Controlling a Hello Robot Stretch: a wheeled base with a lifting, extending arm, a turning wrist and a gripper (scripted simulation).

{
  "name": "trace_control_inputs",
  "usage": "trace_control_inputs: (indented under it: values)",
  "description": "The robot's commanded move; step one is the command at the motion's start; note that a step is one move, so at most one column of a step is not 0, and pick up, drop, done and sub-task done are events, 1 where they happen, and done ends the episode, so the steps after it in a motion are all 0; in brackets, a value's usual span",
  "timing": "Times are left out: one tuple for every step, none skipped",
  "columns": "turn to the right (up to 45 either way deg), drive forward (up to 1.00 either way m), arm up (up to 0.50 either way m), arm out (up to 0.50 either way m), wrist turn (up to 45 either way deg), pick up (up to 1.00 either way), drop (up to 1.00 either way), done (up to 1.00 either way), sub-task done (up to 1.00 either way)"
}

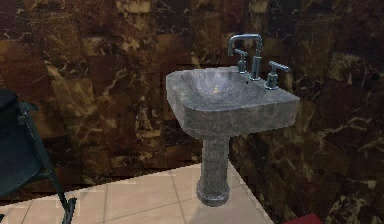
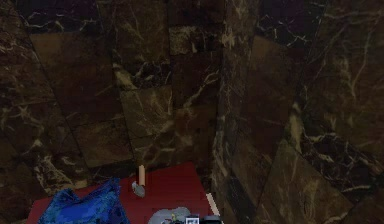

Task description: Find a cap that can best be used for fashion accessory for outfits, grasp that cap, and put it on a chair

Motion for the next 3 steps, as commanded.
trace_control_inputs:
  values:
    - [0.0, 0.0, 0.0, 0.0, 45.0, 0.0, 0.0, 0.0, 0.0]
    - [0.0, 0.0, 0.0, 0.0, 45.0, 0.0, 0.0, 0.0, 0.0]
    - [0.0, 0.0, 0.0, 0.0, 15.0, 0.0, 0.0, 0.0, 0.0]
